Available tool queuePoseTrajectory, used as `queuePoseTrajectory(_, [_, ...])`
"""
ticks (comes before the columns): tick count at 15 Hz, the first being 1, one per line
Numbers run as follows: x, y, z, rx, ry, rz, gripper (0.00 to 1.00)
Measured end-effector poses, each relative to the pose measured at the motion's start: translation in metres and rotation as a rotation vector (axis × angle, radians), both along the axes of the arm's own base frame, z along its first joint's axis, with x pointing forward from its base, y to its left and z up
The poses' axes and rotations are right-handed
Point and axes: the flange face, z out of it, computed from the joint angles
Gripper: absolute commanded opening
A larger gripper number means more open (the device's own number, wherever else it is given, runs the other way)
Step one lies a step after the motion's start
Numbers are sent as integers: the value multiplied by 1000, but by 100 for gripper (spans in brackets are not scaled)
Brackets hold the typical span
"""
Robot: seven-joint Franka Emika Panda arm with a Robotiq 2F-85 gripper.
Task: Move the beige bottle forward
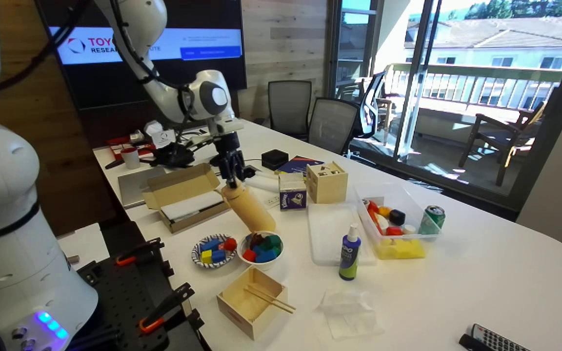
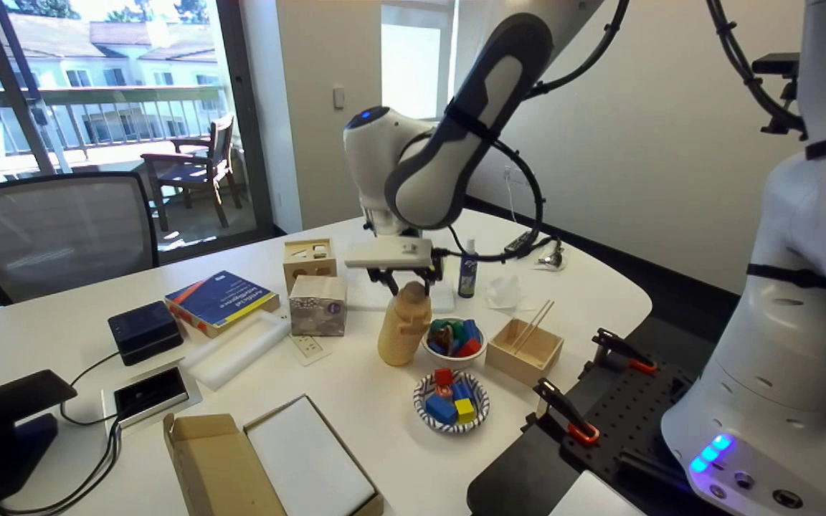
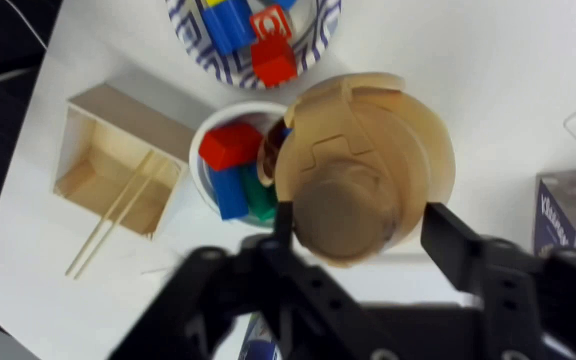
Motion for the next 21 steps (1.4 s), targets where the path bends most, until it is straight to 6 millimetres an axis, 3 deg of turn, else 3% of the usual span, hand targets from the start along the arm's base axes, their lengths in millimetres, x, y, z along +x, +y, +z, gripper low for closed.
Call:
queuePoseTrajectory(3, [46, -46, 23, 7, -12, -5, 19])
queuePoseTrajectory(5, [63, -55, 26, 32, -7, 8, 15])
queuePoseTrajectory(7, [77, -56, 27, 51, 10, 26, 3])
queuePoseTrajectory(8, [81, -56, 25, 56, 24, 34, 36])
queuePoseTrajectory(10, [86, -55, 19, 59, 48, 44, 32])
queuePoseTrajectory(19, [98, -56, 19, 33, 101, 29, 97])
queuePoseTrajectory(21, [99, -57, 19, 22, 94, 17, 100])
